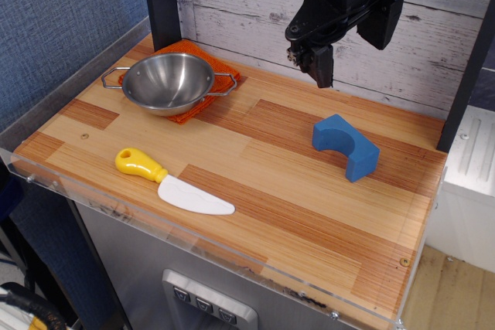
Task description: Place the silver pot to the right of the knife.
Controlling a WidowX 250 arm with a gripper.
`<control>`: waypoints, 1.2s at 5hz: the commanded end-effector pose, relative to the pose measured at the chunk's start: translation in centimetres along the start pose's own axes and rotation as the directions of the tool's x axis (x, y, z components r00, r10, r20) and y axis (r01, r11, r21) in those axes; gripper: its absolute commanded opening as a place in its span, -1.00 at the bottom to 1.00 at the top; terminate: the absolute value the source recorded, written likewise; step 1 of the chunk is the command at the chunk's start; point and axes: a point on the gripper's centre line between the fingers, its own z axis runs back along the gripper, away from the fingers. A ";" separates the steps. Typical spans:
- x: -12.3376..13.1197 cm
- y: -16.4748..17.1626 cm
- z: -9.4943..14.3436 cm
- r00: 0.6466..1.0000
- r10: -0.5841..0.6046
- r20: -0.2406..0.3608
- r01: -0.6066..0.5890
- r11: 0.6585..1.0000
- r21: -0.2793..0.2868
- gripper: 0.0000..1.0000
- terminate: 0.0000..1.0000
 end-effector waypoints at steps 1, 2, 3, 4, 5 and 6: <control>0.0 0.0 0.0 1.000 0.000 0.000 0.000 1.000 0.000 1.00 -1.00; 4.8 -0.2 0.4 0.988 -0.103 0.115 0.107 0.994 -0.029 1.00 -1.00; 8.0 -0.7 0.5 0.916 -0.357 0.181 0.374 0.925 -0.070 1.00 -1.00; 9.1 0.4 0.2 0.791 -0.589 0.168 0.605 0.793 -0.070 1.00 -1.00; 9.1 2.8 -0.4 0.607 -0.786 0.114 0.794 0.605 -0.061 1.00 -1.00; 10.1 4.4 -0.8 0.427 -0.900 0.088 0.904 0.423 -0.064 1.00 -1.00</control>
